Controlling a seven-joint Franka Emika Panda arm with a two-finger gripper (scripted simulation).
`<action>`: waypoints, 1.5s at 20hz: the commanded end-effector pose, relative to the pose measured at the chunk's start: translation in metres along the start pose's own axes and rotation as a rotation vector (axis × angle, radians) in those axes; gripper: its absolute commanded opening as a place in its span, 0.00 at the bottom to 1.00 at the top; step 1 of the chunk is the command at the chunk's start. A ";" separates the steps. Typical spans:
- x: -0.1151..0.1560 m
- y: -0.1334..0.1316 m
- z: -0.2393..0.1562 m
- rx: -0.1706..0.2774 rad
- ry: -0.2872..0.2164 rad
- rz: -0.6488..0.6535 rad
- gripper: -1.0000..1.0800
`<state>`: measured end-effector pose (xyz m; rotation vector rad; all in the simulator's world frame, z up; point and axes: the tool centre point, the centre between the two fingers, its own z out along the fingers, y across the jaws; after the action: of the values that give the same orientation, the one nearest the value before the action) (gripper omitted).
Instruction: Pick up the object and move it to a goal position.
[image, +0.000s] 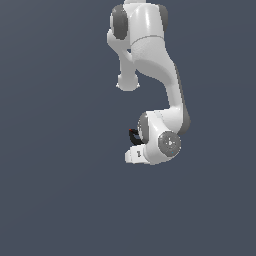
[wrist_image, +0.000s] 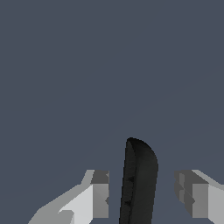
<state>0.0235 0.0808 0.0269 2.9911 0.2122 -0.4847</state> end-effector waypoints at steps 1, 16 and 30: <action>0.000 0.000 0.005 0.000 0.000 0.000 0.62; 0.000 0.001 0.004 0.000 0.006 -0.003 0.00; 0.011 0.032 -0.055 0.014 0.208 -0.093 0.00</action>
<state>0.0498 0.0619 0.0662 3.0470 0.3440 -0.2374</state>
